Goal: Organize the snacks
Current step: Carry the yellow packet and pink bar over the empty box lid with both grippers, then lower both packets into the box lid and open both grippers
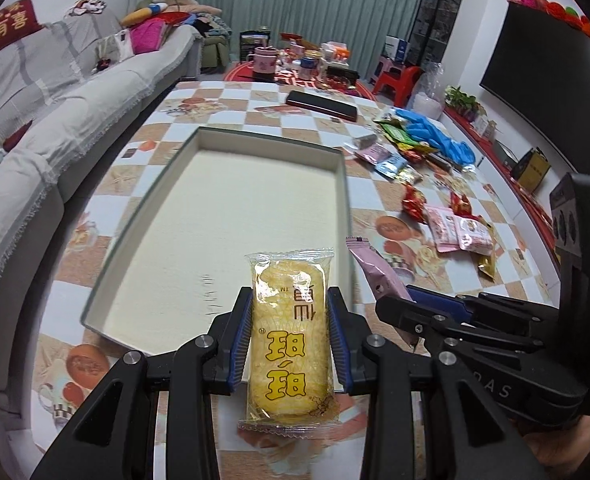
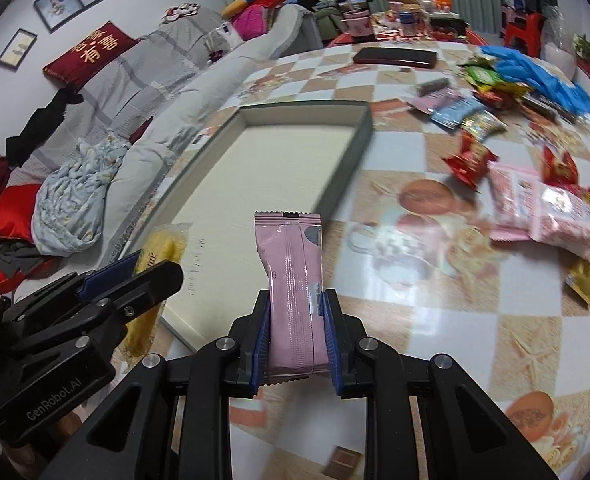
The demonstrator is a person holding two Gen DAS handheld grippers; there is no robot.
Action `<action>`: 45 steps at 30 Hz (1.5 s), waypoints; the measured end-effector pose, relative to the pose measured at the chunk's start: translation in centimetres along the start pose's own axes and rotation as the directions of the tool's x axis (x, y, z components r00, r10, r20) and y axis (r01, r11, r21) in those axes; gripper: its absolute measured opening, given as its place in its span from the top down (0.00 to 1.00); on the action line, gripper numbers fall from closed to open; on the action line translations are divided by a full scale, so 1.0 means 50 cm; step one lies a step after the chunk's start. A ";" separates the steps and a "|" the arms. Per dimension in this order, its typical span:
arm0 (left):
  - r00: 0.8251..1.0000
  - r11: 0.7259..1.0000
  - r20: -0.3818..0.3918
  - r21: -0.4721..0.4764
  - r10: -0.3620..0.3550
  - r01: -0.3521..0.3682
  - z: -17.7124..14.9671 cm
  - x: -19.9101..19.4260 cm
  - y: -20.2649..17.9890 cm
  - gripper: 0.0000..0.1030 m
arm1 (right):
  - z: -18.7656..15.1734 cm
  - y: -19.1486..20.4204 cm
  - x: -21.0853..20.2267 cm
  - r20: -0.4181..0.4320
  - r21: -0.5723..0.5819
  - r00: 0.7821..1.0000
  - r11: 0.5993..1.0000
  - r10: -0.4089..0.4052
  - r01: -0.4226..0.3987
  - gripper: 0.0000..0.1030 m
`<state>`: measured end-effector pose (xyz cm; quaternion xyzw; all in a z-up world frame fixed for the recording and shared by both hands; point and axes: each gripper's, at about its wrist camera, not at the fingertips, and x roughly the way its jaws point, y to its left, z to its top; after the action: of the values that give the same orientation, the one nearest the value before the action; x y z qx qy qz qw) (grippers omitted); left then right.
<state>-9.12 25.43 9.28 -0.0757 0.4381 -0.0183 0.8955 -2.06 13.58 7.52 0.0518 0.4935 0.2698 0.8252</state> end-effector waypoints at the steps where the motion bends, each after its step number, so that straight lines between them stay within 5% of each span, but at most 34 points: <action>1: 1.000 1.000 0.001 -0.008 0.007 -0.007 0.001 -0.001 0.014 0.63 | 0.004 0.014 0.005 0.002 -0.015 1.000 1.000 0.001 -0.001 0.75; 17: 0.992 0.991 -0.033 -0.042 0.122 -0.124 0.018 0.031 0.130 0.63 | 0.045 0.108 0.050 0.014 -0.164 1.000 0.986 -0.019 0.021 0.75; 27: 0.990 0.990 -0.051 0.053 0.131 -0.128 0.091 0.111 0.117 0.63 | 0.092 0.062 0.056 0.056 -0.093 0.997 0.994 -0.049 0.054 0.75; 34: 0.982 0.975 0.059 0.122 0.178 -0.184 0.155 0.166 0.107 0.63 | 0.093 0.028 0.036 0.070 -0.035 0.997 0.998 -0.043 0.046 0.75; 39: 0.970 0.960 -0.008 0.147 0.242 -0.238 0.133 0.231 0.119 0.63 | 0.083 0.030 0.028 0.073 -0.042 0.997 0.998 -0.039 0.042 0.75; 45: 0.970 0.970 -0.058 0.069 0.237 -0.233 0.083 0.220 0.139 0.62 | 0.082 0.029 0.032 0.072 -0.041 0.997 0.999 -0.026 0.029 0.75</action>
<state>0.68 31.70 2.12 0.0049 0.4723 0.0718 0.8785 1.41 16.35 8.83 0.0372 0.4586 0.2667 0.8469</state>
